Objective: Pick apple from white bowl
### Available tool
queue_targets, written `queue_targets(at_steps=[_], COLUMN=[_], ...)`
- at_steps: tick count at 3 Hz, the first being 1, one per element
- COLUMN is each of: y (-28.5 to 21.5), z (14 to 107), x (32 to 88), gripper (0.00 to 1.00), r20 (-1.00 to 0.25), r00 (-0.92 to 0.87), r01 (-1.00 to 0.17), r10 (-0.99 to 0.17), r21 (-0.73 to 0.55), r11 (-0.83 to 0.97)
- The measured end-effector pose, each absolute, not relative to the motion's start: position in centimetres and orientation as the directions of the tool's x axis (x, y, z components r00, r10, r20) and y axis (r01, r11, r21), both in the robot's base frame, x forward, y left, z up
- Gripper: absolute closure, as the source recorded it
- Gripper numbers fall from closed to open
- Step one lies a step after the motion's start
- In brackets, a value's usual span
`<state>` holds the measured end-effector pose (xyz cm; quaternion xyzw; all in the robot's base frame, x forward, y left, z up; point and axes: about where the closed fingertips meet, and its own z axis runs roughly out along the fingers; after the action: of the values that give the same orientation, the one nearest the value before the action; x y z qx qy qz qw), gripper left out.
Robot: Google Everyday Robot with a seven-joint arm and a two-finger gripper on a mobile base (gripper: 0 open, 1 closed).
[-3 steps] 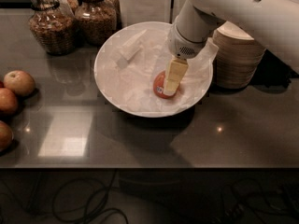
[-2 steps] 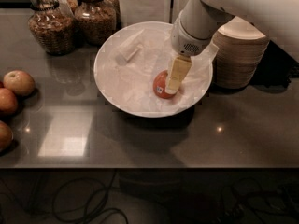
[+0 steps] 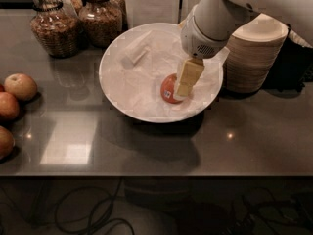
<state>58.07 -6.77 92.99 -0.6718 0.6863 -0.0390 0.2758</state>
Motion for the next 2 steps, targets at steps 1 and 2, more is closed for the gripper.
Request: queue_targets(at_steps=[1,2], y=[-6.77,-6.76], z=[92.99,92.88], x=[58.05,57.5], gripper=[0.19,0.13], r20=[-0.326,-0.331], r00=[0.055,0.05], r01=[-0.901,-0.903], r10=[-0.944,-0.942], r21=[-0.424,-0.419], r11=[0.094,0.099])
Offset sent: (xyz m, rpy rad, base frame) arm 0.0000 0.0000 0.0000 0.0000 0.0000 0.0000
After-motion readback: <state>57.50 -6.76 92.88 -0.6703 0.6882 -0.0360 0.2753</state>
